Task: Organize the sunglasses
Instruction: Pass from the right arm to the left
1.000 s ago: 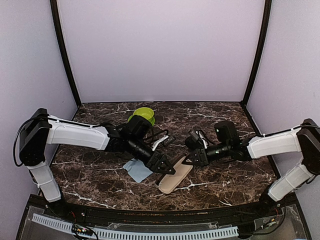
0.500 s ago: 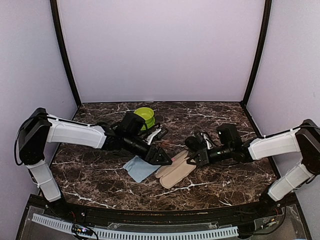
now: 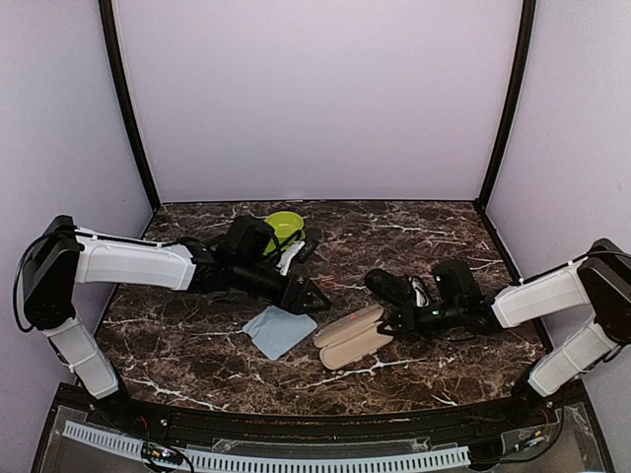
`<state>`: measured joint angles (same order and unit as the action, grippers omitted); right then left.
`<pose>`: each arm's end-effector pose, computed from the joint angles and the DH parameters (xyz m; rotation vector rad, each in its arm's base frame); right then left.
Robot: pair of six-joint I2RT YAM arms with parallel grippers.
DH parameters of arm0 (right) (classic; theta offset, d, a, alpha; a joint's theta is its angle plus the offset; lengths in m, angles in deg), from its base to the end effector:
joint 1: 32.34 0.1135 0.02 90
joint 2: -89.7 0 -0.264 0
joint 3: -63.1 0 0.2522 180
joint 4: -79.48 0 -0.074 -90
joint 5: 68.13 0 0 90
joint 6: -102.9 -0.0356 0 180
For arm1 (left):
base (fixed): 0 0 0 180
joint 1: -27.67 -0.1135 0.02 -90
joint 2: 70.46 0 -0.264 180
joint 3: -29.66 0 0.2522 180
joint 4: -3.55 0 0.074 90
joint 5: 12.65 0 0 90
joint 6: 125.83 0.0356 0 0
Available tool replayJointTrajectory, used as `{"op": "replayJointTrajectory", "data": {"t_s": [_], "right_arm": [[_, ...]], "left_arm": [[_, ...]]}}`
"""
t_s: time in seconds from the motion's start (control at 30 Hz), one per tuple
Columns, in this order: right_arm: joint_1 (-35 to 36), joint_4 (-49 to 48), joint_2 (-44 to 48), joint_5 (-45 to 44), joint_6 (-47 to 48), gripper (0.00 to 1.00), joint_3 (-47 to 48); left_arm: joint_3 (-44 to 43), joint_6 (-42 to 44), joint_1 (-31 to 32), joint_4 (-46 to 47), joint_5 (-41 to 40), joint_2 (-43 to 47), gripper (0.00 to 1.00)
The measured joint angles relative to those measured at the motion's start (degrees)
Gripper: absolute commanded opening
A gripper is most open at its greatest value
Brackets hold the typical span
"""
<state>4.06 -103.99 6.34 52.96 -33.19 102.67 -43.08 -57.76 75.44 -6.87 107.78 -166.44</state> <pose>0.1913 0.1639 0.1336 -0.1105 2.5387 1.2963 0.2329 -0.2834 0.2185 0.8503 2.1915 -1.2310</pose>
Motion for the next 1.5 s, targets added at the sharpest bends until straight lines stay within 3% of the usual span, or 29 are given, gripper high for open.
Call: {"op": "replayJointTrajectory", "data": {"t_s": [0.13, 0.37, 0.67, 0.9, 1.2, 1.5], "right_arm": [[0.0, -0.2, 0.1, -2.0, -2.3, 0.01, -0.8], [0.0, 3.6, 0.5, -3.5, -1.1, 0.02, 0.5], [0.0, 11.8, 0.3, -4.3, 5.2, 0.04, 6.3], [0.4, 16.2, -0.6, -4.2, 8.8, 0.07, 9.2], [0.7, 18.7, -1.5, -4.1, 10.6, 0.17, 11.0], [1.0, 18.9, -1.6, -3.5, 11.6, 0.37, 12.0]], "left_arm": [[0.3, -0.2, -0.1, 0.0, -2.0, 0.9, 0.74], [0.1, 0.3, 1.0, -0.8, -3.7, 0.7, 0.59], [-10.5, 4.9, 6.9, -8.7, -7.5, -7.5, 0.57], [-17.0, 8.0, 8.6, -14.1, -10.6, -12.6, 0.40], [-21.3, 9.8, 10.2, -19.3, -14.5, -15.3, 0.21], [-21.5, 9.9, 10.3, -21.7, -16.7, -16.4, 0.14]]}}
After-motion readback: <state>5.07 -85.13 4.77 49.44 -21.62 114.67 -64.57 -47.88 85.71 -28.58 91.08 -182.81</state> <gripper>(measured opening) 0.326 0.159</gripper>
